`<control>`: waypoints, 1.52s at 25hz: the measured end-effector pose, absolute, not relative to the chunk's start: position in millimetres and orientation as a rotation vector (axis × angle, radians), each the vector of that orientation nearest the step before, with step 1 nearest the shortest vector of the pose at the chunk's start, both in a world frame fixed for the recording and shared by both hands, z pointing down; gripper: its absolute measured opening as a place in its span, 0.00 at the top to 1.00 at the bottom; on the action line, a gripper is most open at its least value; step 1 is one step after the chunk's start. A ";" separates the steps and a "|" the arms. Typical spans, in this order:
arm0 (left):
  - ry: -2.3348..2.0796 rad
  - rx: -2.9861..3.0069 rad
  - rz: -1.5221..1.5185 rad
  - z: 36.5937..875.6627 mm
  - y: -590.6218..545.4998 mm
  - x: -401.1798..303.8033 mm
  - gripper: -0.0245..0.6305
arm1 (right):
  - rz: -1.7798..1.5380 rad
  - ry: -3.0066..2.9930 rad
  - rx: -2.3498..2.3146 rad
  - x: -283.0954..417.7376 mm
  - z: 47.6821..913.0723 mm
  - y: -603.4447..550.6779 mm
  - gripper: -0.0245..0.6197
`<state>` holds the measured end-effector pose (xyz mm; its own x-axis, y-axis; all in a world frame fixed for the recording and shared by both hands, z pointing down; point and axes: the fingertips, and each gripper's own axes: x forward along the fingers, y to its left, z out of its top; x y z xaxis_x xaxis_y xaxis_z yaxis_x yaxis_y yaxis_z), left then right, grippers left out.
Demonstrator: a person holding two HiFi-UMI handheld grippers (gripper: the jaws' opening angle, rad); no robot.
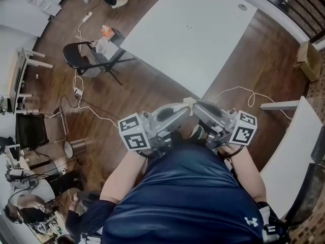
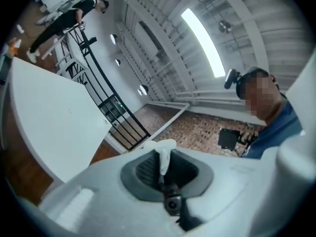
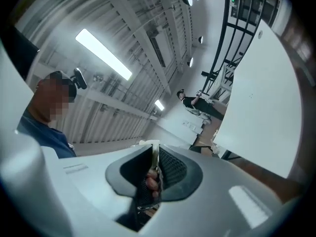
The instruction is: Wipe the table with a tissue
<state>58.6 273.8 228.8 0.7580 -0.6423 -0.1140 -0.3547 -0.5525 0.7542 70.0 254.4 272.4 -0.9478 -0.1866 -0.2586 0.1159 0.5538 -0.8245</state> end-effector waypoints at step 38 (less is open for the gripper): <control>-1.027 2.091 0.183 462.0 -75.4 -170.6 0.93 | -1.413 2.310 -1.228 68.5 380.3 -14.2 0.86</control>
<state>-170.6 -75.4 462.0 0.6628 -0.6092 0.4355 -0.7221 -0.3660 0.5871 68.5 -14.2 380.3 -0.6475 -0.7165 0.2596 -0.5575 0.2131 -0.8023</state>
